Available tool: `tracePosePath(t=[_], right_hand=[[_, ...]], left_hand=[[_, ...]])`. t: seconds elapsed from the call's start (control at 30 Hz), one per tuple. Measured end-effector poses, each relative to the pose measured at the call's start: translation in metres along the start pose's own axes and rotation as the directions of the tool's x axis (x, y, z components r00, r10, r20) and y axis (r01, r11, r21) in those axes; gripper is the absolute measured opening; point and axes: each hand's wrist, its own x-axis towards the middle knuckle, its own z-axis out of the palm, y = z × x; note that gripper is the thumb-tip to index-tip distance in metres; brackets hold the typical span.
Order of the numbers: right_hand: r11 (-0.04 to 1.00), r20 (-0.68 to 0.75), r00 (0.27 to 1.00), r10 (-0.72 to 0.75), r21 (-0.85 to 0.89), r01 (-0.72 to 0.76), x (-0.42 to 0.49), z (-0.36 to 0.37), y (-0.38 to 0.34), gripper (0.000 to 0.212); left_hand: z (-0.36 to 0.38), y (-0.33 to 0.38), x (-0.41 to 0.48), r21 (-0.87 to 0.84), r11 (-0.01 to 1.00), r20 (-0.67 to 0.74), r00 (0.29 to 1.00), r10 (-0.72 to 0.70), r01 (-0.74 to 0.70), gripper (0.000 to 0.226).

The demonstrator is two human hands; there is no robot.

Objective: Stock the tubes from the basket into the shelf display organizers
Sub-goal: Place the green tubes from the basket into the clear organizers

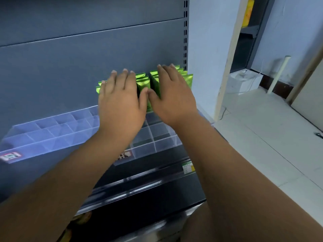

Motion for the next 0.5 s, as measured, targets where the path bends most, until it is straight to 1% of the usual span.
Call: tracePosePath(t=[0.1,0.2,0.27,0.37,0.5], right_hand=[[0.997,0.078,0.994,-0.073,-0.014,0.074,-0.012,0.008,-0.038,0.067],[0.988,0.154,0.977,-0.147,-0.011,0.151,-0.025,0.014,-0.093,0.066],[0.981,0.193,0.962,-0.193,0.026,0.192,-0.038,0.017,-0.135,0.068],[0.96,0.259,0.925,-0.277,0.107,0.258,-0.059,0.023,-0.195,0.071],[0.912,0.303,0.867,-0.397,0.241,0.333,-0.091,0.033,-0.264,0.071]], left_hand=[[-0.032,-0.04,-0.03,0.16,0.984,0.066,0.993,-0.095,0.084,0.063],[-0.064,-0.08,-0.065,0.267,0.953,0.096,0.98,-0.177,0.146,0.07],[-0.088,-0.106,-0.089,0.329,0.926,0.102,0.968,-0.228,0.184,0.074],[-0.128,-0.145,-0.128,0.394,0.879,0.047,0.949,-0.311,0.269,0.075],[-0.182,-0.193,-0.19,0.463,0.788,-0.049,0.9,-0.434,0.405,0.074]])
